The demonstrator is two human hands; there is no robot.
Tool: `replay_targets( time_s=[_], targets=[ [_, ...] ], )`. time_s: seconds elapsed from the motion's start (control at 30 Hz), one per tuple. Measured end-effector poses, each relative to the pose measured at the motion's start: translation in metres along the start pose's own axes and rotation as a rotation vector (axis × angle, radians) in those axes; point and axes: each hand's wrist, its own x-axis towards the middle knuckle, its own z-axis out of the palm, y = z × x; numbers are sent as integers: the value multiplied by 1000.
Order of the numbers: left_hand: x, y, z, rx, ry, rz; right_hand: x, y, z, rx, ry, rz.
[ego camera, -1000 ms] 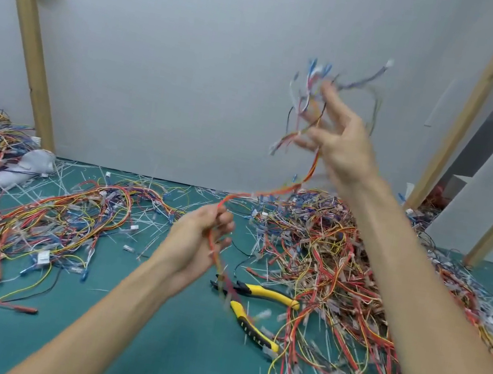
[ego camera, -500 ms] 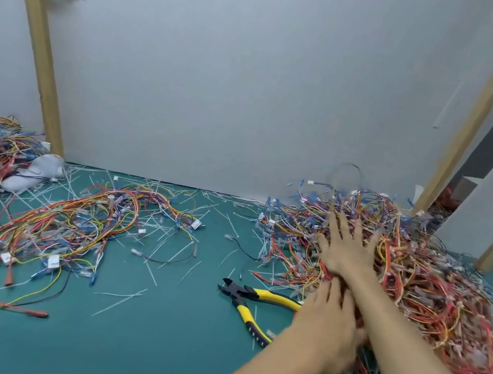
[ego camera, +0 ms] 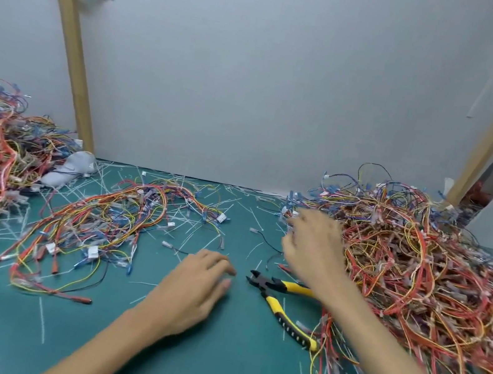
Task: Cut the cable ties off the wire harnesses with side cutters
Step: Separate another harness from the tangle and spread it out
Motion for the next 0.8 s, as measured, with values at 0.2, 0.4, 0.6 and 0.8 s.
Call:
replay_targets(
  time_s=[0.2,0.4,0.6,0.8],
  targets=[
    [-19,-43,-10,-5,34,-240,-47,-91,30,385,-230,-227],
    [-24,-52,-9,37,68,-374,-59,-94,57,392,-260,-199],
    [-21,-52,-6,87,83,-419,-17,-88,68,486,-153,1],
    [-22,-55,-4,93,84,-400,67,-90,86,461,-309,52]
  ],
)
